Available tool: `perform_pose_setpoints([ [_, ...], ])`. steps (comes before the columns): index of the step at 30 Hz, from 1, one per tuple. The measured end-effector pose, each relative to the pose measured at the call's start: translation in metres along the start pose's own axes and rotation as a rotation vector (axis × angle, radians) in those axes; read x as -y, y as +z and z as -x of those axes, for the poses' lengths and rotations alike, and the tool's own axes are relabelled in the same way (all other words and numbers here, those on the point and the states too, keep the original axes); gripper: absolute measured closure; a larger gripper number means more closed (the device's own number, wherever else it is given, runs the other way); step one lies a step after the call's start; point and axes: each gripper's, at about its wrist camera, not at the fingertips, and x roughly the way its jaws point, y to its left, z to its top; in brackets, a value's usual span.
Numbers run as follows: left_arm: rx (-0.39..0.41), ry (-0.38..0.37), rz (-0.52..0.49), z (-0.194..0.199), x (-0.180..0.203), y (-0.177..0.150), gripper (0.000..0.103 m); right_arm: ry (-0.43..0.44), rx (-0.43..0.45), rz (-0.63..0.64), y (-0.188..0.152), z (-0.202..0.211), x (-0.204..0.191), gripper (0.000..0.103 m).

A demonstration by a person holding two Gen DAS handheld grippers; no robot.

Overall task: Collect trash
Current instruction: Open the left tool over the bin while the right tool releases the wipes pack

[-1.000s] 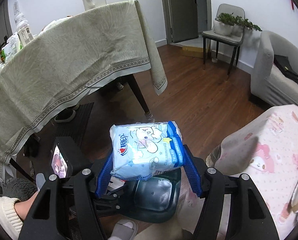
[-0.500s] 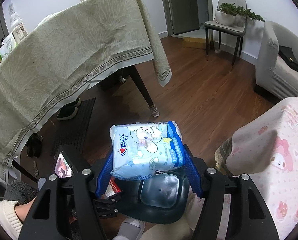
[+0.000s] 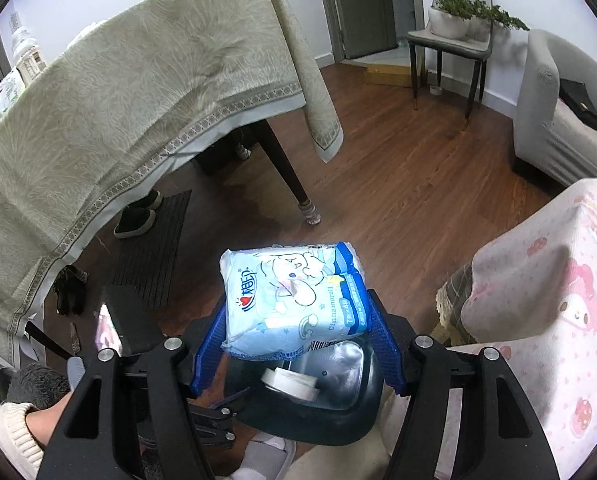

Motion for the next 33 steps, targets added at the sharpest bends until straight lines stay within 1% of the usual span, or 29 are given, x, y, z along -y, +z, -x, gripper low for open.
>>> perform_pose_setpoints([
  [2,0.012,0.003,0.007,0.004,-0.002,0.000,0.010,-0.005,-0.017,0.000,-0.002,-0.005,0.000,0.037],
  [3,0.025,0.001,0.020,0.009,-0.005,0.001,0.013,-0.007,-0.025,0.000,-0.003,-0.008,0.000,0.037],
  [4,0.040,0.001,0.029,0.014,-0.007,0.002,0.019,-0.007,-0.032,0.000,-0.005,-0.010,0.003,0.037],
  [5,0.049,0.001,0.037,0.017,-0.009,0.003,0.022,-0.009,-0.043,-0.002,-0.007,-0.014,0.004,0.037],
  [9,0.136,0.013,0.083,0.044,-0.017,0.009,0.027,-0.001,-0.126,-0.028,-0.022,-0.040,0.013,0.037],
  [11,0.165,0.018,0.090,0.053,-0.016,0.011,0.033,-0.010,-0.167,-0.022,-0.031,-0.054,0.013,0.037],
  [12,0.182,0.015,0.092,0.059,-0.015,0.013,0.034,-0.013,-0.181,-0.017,-0.034,-0.059,0.012,0.037],
  [14,0.202,0.009,0.098,0.067,-0.012,0.016,0.038,-0.019,-0.211,-0.011,-0.041,-0.069,0.011,0.037],
  [17,0.232,-0.004,0.102,0.078,-0.008,0.020,0.042,-0.031,-0.260,-0.008,-0.052,-0.087,0.012,0.037],
  [18,0.240,-0.008,0.107,0.082,-0.007,0.021,0.045,-0.034,-0.275,-0.005,-0.055,-0.092,0.013,0.037],
  [22,0.268,-0.023,0.121,0.100,-0.003,0.026,0.045,-0.059,-0.326,0.022,-0.063,-0.110,0.010,0.035],
  [24,0.281,-0.039,0.129,0.107,0.002,0.028,0.045,-0.067,-0.333,0.031,-0.066,-0.115,0.007,0.032],
  [25,0.290,-0.045,0.128,0.111,0.005,0.029,0.045,-0.078,-0.337,0.033,-0.068,-0.117,0.007,0.027],
  [27,0.302,-0.051,0.122,0.116,0.008,0.030,0.045,-0.080,-0.336,0.030,-0.067,-0.117,0.010,0.023],
  [33,0.342,-0.059,0.077,0.132,0.027,0.034,0.042,-0.065,-0.300,0.016,-0.061,-0.096,0.012,0.021],
])
